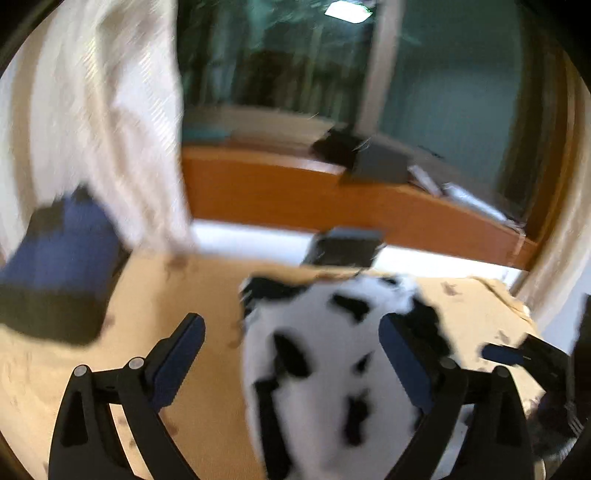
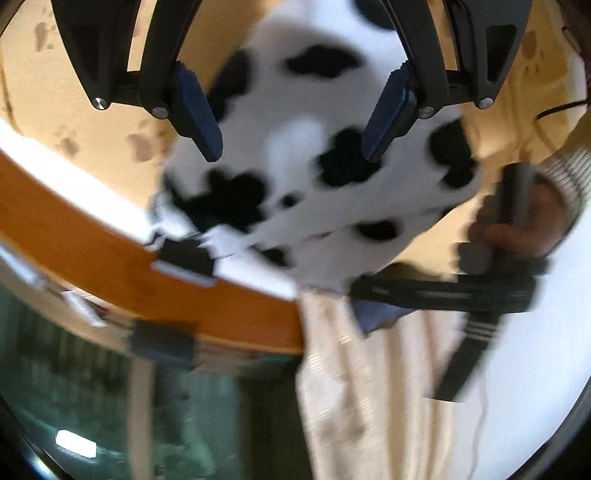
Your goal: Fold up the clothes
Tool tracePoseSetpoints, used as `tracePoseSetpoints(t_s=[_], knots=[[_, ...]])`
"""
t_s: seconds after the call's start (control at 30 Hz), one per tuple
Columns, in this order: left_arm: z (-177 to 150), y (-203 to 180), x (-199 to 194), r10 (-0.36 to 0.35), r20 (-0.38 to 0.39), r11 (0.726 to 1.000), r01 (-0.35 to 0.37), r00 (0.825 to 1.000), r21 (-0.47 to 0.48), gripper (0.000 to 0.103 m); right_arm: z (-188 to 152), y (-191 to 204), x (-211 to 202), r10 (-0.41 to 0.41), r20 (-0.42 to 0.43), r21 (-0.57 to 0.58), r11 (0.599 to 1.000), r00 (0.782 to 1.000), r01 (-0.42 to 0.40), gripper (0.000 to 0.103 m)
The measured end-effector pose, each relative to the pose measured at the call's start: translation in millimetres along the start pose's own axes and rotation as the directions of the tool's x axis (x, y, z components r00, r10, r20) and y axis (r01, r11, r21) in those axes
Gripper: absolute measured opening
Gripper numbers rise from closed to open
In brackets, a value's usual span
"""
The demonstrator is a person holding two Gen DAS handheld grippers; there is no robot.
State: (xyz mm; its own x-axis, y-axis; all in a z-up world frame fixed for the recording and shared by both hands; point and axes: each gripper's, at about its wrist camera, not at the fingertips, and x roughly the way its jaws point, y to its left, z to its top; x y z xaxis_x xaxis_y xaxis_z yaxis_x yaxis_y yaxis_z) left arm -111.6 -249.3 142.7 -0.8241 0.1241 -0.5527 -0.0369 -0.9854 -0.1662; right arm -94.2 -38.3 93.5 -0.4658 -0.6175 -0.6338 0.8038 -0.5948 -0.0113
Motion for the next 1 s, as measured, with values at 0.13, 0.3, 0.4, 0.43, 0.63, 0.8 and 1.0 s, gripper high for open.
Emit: tracePoseSetpoints(t_s=[0.13,0.3,0.4,0.43,0.63,0.8,1.0], knots=[[1.2,-30.7,33.1,-0.047,-0.096,0.992,0.058,0.994,0.116,0.097,6.7,-9.0,8.3,0.001,-0.002,0.016,1.0,1.0,-0.001,0.079],[-14.6,-19.7,92.4,0.061,-0.235,0.988,-0.025,0.97,0.154,0.092,9.6,-18.7,22.8,0.025,-0.024,0.033,0.999,0.999,-0.024,0.079],[-17.8,-0.8,105.1,0.037,-0.261,0.994,-0.01,0.965,0.106,0.092,5.8,-22.8,35.6,0.062,-0.056,0.043,0.997,0.996,-0.06,0.08],[-19.6,0.0,107.7,0.042,-0.263,0.993,-0.012,0.964,0.115,0.092,4.6,-24.2,39.8,0.075,-0.067,0.046,0.996,0.995,-0.072,0.08],[-30.2,-5.0,120.1,0.075,-0.254,0.985,-0.032,0.964,0.169,0.092,-3.1,-21.9,47.9,0.049,-0.052,0.024,0.999,0.997,-0.047,0.08],[-26.6,-8.0,117.4,0.092,-0.254,0.981,-0.044,0.963,0.188,0.093,-5.2,-18.8,44.2,0.028,-0.027,0.014,1.0,0.999,-0.028,0.08],[-14.5,-10.9,60.5,0.078,-0.184,0.982,-0.044,0.98,0.182,0.093,1.2,-0.5,-6.3,-0.028,0.034,-0.015,0.999,0.999,0.028,0.081]])
